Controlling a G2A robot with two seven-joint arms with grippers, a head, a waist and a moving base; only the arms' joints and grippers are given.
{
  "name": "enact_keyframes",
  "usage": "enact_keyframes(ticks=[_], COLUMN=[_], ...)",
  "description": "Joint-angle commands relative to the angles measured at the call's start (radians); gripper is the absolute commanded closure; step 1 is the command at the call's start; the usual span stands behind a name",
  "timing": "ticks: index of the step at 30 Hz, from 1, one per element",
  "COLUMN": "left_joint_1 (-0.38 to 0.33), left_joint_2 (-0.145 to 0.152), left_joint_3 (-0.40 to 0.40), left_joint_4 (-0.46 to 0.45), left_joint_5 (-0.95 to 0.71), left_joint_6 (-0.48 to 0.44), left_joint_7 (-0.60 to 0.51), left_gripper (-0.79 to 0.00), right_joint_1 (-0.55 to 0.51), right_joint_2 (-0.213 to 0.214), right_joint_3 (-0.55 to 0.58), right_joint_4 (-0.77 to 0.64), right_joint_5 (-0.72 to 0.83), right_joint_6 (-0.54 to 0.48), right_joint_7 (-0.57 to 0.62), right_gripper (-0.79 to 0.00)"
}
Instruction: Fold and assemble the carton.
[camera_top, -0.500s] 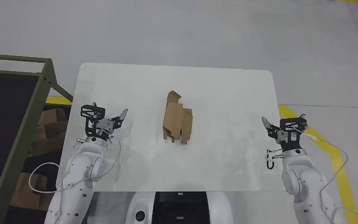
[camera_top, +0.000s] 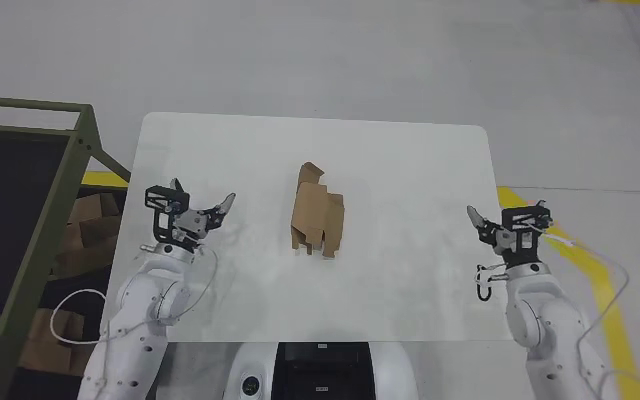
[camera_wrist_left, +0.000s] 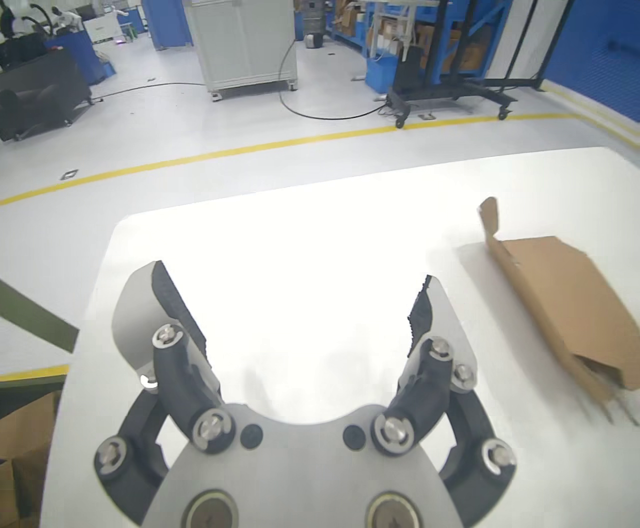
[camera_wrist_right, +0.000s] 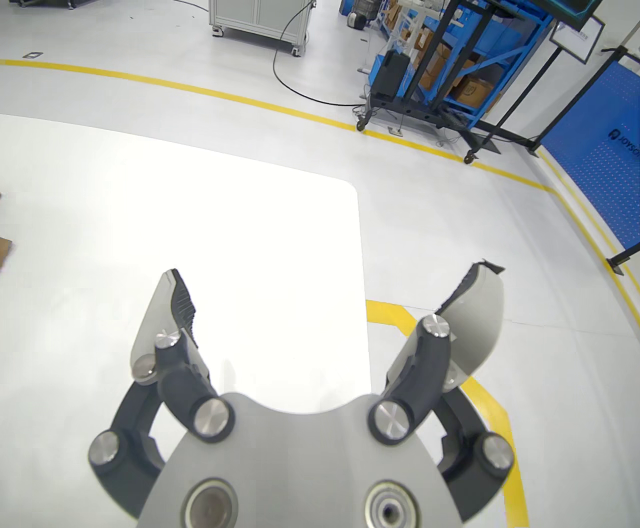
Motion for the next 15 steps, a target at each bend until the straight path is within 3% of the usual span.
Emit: enact_keyframes(ticks=[1, 6, 9, 15], left_joint_1=[-0.005, -0.024, -0.036, -0.031], left_joint_2=[0.005, 0.021, 0.028, 0.035], left_joint_3=[-0.016, -0.054, -0.074, -0.092], left_joint_4=[-0.004, 0.012, 0.028, 0.006], left_joint_5=[-0.04, -0.12, -0.167, -0.131], left_joint_6=[-0.097, -0.36, -0.471, -0.509], left_joint_7=[-0.034, -0.097, -0.12, -0.137], left_gripper=[-0.785, -0.785, -0.785, -0.785], right_joint_1=[0.006, 0.034, 0.055, 0.065], right_joint_2=[0.001, 0.003, 0.004, 0.006], right_joint_3=[-0.001, -0.034, -0.043, -0.045], right_joint_4=[-0.031, -0.07, -0.069, -0.073], right_joint_5=[0.014, 0.074, 0.11, 0.1], right_joint_6=[-0.04, -0.156, -0.202, -0.228], right_joint_7=[0.044, 0.129, 0.173, 0.195], right_gripper=[-0.785, -0.785, -0.785, -0.785])
